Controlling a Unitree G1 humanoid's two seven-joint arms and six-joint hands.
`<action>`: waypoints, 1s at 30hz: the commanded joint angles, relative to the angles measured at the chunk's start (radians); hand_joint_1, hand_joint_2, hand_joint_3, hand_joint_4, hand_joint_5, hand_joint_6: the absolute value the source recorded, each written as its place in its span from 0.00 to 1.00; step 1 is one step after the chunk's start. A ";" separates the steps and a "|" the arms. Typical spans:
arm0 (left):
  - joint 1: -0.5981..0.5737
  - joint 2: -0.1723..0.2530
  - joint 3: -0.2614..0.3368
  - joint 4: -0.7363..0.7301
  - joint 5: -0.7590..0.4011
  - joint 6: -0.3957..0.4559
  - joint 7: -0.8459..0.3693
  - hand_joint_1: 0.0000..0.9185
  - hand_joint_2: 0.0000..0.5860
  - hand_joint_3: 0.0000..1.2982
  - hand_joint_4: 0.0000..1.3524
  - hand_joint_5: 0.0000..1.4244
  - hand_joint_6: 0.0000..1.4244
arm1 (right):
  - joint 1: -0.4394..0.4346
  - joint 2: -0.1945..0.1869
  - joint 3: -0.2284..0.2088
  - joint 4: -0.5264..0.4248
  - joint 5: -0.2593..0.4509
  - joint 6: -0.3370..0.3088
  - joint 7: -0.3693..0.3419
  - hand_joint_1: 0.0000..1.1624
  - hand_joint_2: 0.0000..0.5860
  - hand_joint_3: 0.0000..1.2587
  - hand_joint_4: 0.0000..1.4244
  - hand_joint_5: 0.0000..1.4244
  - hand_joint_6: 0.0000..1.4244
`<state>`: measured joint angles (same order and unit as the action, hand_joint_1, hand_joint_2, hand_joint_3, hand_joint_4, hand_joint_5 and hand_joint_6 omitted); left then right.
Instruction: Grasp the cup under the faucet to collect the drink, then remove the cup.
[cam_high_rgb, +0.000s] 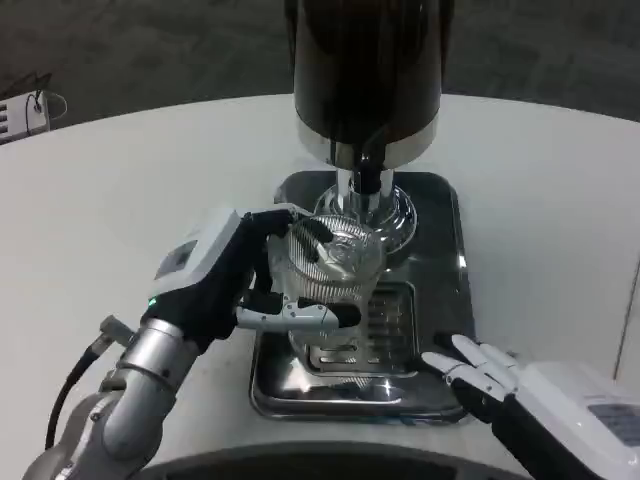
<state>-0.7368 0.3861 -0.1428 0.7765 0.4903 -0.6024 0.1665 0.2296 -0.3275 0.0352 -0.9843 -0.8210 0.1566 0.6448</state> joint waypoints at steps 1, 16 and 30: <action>-0.047 -0.009 -0.024 0.023 0.009 0.004 0.016 0.67 0.00 0.71 0.75 0.82 0.94 | 0.012 -0.008 -0.013 -0.011 0.015 -0.013 -0.011 0.45 0.82 0.11 0.00 0.02 0.02; -0.085 -0.001 -0.073 0.058 0.004 0.017 -0.057 0.30 0.04 0.49 0.42 0.55 0.70 | 0.015 -0.008 -0.018 -0.001 0.024 -0.012 -0.015 0.45 0.82 0.11 0.00 0.02 0.03; -0.090 0.022 -0.060 0.065 -0.006 0.018 -0.055 0.14 0.00 0.34 0.22 0.36 0.51 | -0.009 -0.009 -0.012 0.022 0.032 -0.010 -0.020 0.44 0.82 0.11 0.00 0.02 0.03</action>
<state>-0.8200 0.3926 -0.2112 0.8275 0.5015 -0.5818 0.1120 0.2212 -0.3308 0.0181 -0.9736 -0.7971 0.1562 0.6373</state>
